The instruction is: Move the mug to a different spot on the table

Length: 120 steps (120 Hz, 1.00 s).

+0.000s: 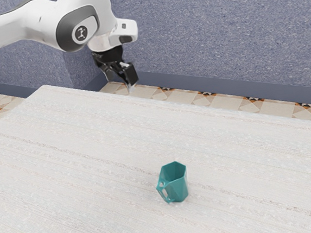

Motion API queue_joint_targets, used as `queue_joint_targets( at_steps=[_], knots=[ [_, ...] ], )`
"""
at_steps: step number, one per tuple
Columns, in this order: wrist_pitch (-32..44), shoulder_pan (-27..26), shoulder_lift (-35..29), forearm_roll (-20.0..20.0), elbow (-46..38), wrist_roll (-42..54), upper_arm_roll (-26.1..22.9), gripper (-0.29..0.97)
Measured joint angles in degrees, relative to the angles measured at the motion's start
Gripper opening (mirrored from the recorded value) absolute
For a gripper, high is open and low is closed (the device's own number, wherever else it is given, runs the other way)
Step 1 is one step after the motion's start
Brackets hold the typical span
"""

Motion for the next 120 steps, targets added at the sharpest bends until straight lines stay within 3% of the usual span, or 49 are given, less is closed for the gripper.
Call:
queue_joint_targets(
  at_steps=[39,51,73,96,120],
  knots=[
    [-0.5,-0.1,0.0,0.1,-3.9,0.6,-0.6,0.68],
    [-0.1,0.2,0.0,-0.5,-6.6,0.7,-3.2,0.68],
    [0.2,-0.5,-0.4,-8.5,-14.5,0.8,-4.7,0.68],
    [5.7,-0.5,0.1,-17.1,-23.7,0.7,-9.2,0.68],
    [9.7,-0.5,5.6,-20.3,-24.1,0.8,-9.4,0.68]
  ],
)
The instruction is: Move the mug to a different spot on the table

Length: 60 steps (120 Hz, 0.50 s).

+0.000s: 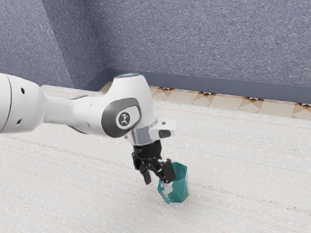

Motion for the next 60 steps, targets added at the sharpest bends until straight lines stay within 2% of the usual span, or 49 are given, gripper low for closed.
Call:
queue_joint_targets(
  at_steps=[29,60],
  knots=[
    [2.3,0.2,5.4,-0.5,0.0,0.2,0.4,0.67],
    [8.6,0.3,7.6,-0.5,0.0,0.4,0.7,0.49]
  ],
)
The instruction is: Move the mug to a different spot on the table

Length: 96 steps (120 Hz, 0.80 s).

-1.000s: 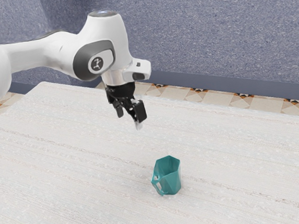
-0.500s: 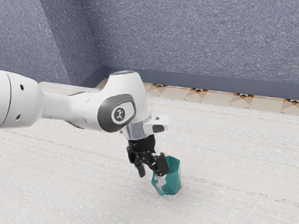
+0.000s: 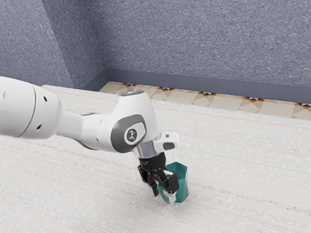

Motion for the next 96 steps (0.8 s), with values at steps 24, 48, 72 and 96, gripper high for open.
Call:
queue_joint_targets(
  at_steps=[24,48,72,96],
  knots=[
    [2.4,0.1,0.8,0.2,-0.2,-0.1,0.0,0.37],
    [2.2,0.2,0.4,0.5,-1.3,-0.3,0.0,0.35],
    [1.8,0.2,-0.1,0.4,-0.9,-0.2,0.1,0.21],
    [4.5,0.2,0.1,0.5,-1.1,-0.1,0.1,0.16]
  ],
)
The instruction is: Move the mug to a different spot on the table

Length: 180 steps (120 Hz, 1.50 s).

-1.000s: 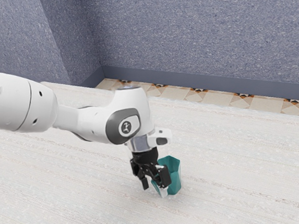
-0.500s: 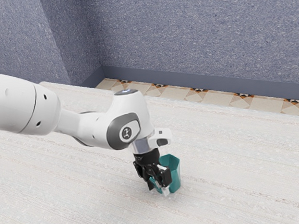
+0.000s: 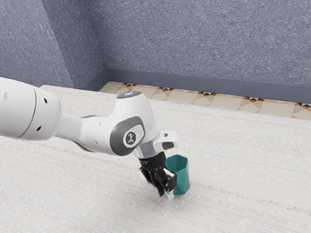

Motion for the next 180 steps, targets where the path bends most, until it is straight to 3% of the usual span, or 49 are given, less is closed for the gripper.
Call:
queue_joint_targets(
  at_steps=[79,107,133,180],
  knots=[
    [14.3,0.0,-2.0,-0.2,-4.6,-0.6,1.3,0.05],
    [19.0,-0.1,-9.3,0.0,-10.3,-1.2,1.7,0.0],
    [20.8,-0.4,-16.3,1.2,-15.1,-2.3,8.1,-0.07],
    [22.1,0.3,-14.9,3.4,-17.9,-4.1,16.7,-0.1]
  ],
)
